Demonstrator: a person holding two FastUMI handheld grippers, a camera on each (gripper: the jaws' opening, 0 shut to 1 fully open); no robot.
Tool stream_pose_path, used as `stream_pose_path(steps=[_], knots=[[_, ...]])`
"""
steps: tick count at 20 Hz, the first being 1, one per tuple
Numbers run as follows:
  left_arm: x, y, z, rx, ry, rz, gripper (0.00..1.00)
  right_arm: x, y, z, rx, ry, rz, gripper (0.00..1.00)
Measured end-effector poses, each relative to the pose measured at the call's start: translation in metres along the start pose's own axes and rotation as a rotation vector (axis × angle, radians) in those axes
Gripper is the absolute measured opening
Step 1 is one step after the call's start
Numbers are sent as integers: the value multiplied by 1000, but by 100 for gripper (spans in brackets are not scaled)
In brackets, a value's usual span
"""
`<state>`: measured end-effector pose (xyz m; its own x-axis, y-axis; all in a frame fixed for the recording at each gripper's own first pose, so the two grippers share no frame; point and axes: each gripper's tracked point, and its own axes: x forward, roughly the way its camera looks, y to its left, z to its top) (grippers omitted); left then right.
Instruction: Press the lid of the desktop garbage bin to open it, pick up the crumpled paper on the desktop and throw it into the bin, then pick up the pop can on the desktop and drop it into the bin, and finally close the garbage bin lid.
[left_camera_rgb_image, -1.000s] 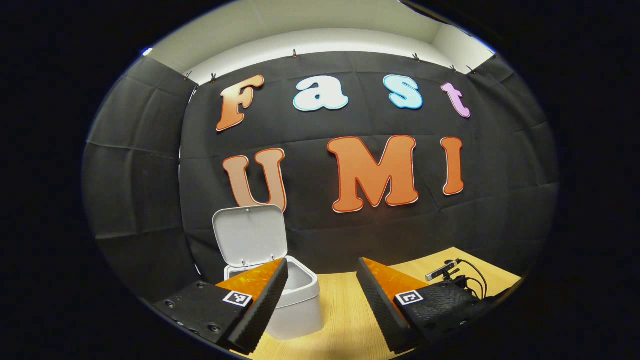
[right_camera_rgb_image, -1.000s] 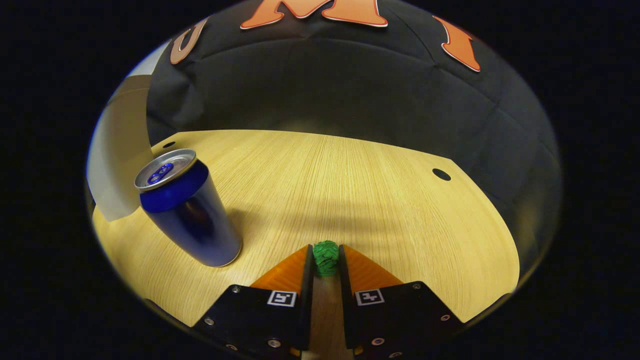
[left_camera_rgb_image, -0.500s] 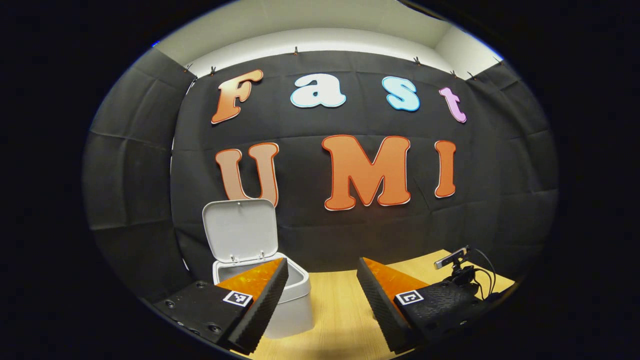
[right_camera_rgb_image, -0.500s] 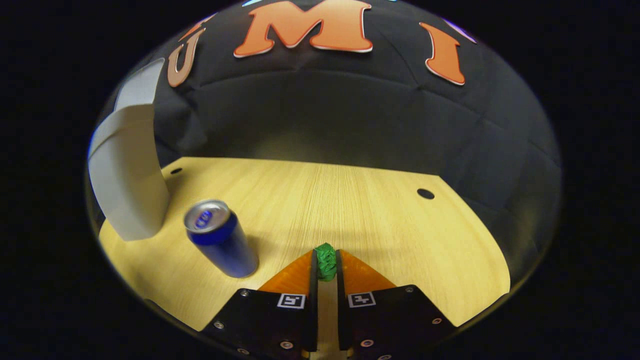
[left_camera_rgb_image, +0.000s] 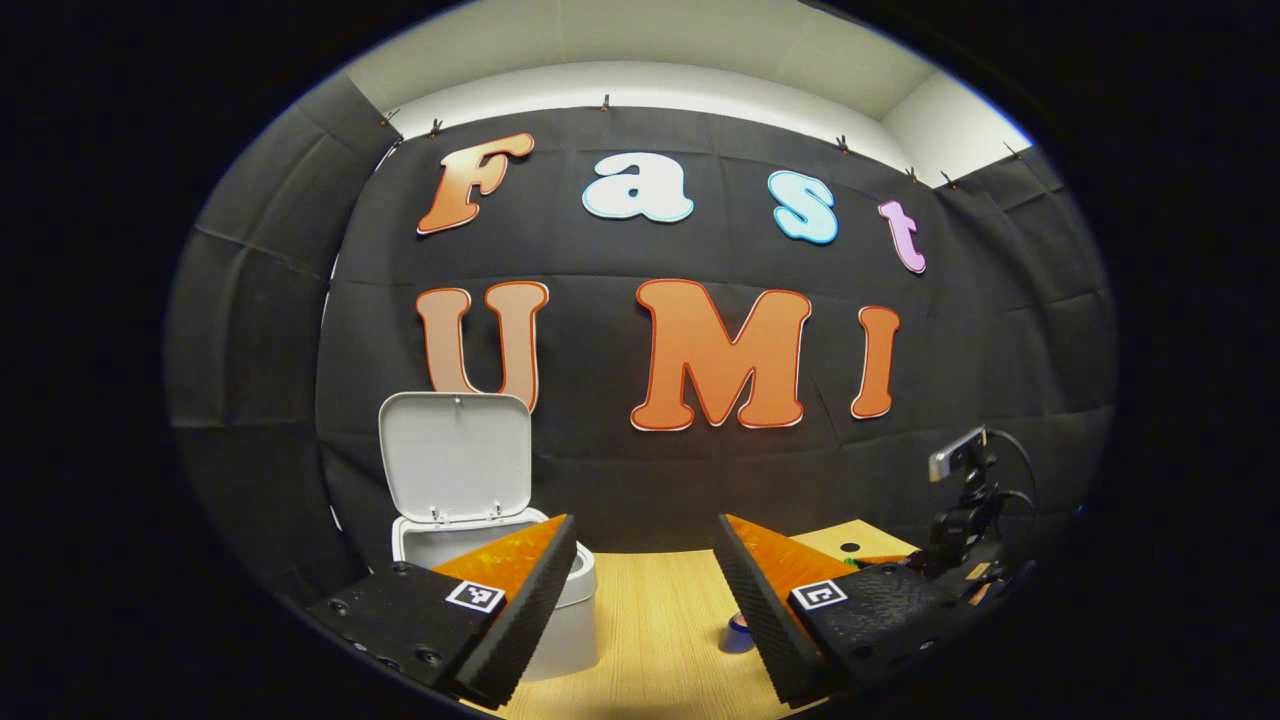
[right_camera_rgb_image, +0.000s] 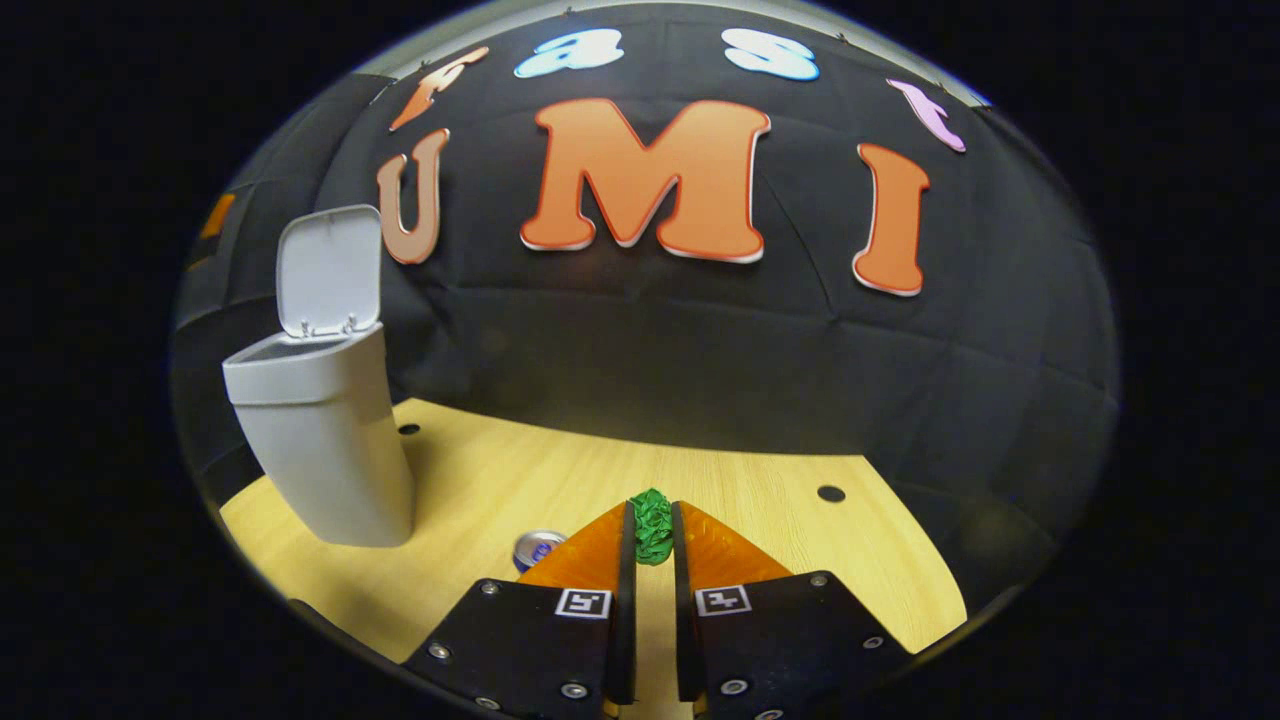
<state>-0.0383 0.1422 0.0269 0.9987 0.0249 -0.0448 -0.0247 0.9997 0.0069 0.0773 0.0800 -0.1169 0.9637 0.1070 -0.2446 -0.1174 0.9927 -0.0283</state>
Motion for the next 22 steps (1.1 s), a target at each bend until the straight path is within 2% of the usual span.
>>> stream_pose_path(steps=[4, 8, 10, 11, 12, 13, 14, 15, 16, 19, 20, 22], knots=[[0, 16, -2, -19, -10, 6, 88, -10, 36, 62, 0, -104, 78, 16], [-11, 47, -7, -27, -10, 56, 88, -5, 94, 110, 4, -179, 182, 16], [-21, 65, -9, -28, -12, 93, 88, -3, 121, 122, 3, -195, 234, 16], [-24, 75, -10, -28, -16, 113, 93, 0, 134, 126, 1, -200, 257, 16], [-28, 82, -10, -29, -17, 132, 93, 2, 149, 129, -3, -202, 285, 16], [-32, 92, -11, -29, -18, 152, 88, 4, 162, 134, -8, -207, 306, 16], [-35, 100, -11, -31, -19, 169, 93, 6, 177, 139, -12, -212, 333, 16], [-40, 108, -13, -31, -18, 187, 88, 9, 190, 143, -17, -218, 354, 16], [-45, 116, -13, -30, -18, 206, 93, 11, 204, 148, -19, -223, 377, 16], [-58, 139, -16, -33, -18, 264, 93, 18, 238, 156, -24, -229, 433, 16], [-62, 145, -17, -34, -18, 280, 88, 19, 248, 159, -26, -231, 450, 16], [-70, 156, -19, -41, -16, 314, 88, 20, 264, 161, -34, -236, 480, 16]])
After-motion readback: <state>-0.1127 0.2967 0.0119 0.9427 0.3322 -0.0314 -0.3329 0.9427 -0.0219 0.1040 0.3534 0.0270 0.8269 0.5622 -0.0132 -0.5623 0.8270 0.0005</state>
